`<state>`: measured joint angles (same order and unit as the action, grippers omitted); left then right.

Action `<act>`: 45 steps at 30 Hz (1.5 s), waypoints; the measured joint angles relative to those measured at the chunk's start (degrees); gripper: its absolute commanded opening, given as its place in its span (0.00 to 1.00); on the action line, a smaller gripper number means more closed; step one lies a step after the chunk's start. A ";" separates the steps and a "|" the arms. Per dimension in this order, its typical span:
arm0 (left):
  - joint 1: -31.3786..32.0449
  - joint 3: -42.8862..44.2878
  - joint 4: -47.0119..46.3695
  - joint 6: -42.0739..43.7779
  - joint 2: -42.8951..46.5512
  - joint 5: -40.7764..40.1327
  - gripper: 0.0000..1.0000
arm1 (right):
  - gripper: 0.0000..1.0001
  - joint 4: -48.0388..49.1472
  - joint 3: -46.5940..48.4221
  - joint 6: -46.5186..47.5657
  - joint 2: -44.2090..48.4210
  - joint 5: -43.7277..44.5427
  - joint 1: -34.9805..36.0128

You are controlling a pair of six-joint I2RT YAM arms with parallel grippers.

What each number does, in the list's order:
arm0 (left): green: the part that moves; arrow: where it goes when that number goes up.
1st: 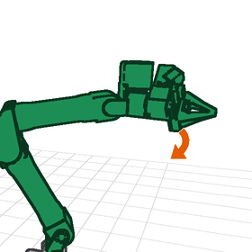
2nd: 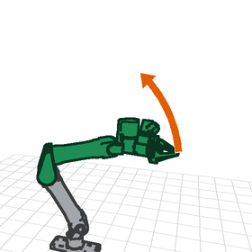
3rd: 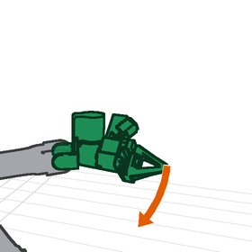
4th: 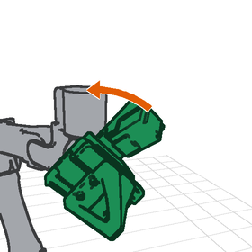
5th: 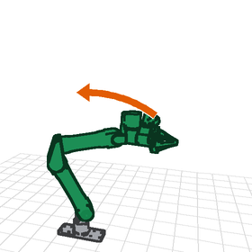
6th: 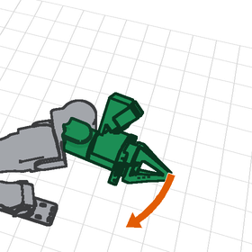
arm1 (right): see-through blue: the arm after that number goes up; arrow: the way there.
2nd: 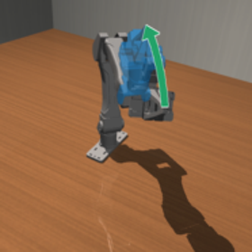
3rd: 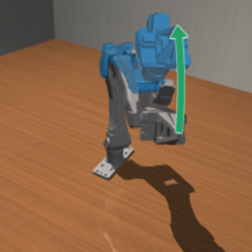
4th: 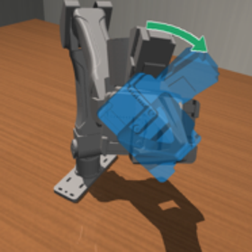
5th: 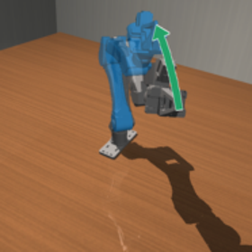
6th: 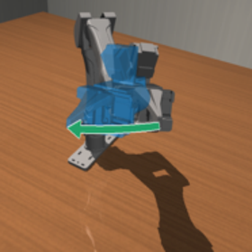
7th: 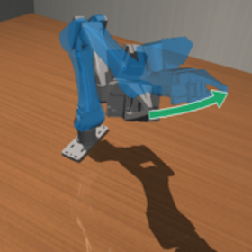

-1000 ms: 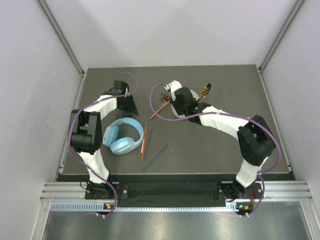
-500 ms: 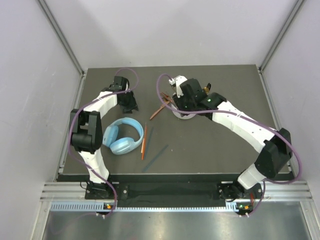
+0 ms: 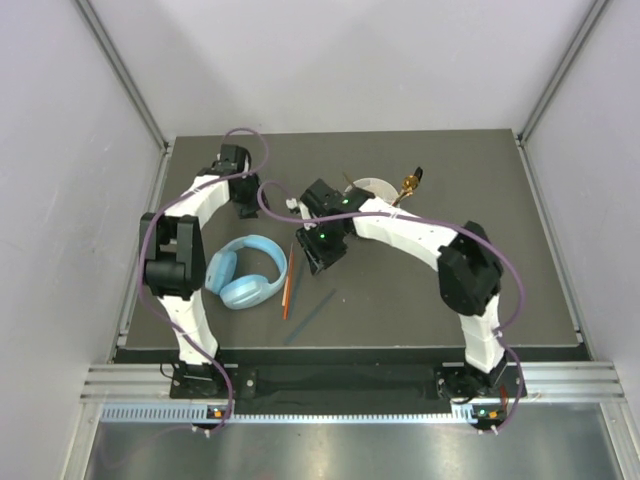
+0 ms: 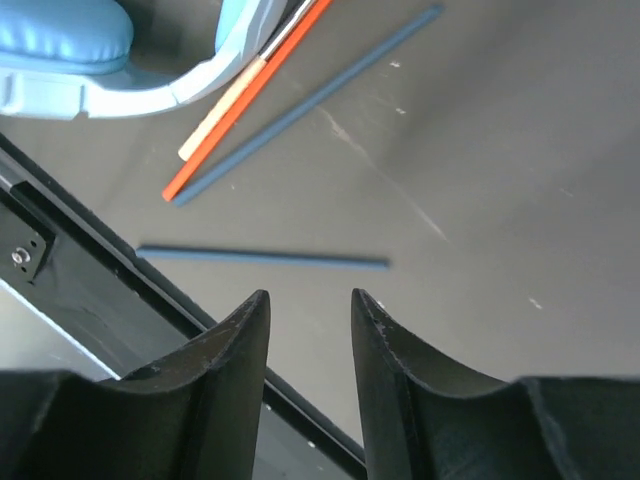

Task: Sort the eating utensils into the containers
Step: Pick up the chopstick from the center of the board.

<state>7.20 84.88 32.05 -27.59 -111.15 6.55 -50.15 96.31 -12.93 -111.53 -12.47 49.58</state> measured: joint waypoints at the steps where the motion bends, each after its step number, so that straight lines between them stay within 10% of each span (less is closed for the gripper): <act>1: -0.46 -0.28 -0.04 0.00 0.00 -0.20 0.46 | 0.45 -0.04 1.01 -0.42 -2.12 -0.74 0.20; 45: -2.69 -12.39 -4.22 -0.04 4.44 -3.43 0.46 | 0.54 -7.78 18.23 -12.26 -23.43 -0.31 6.54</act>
<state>4.51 72.49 27.83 -27.64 -106.72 3.11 -57.93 114.54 -25.19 -134.96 -12.78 56.12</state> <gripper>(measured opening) 0.459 0.538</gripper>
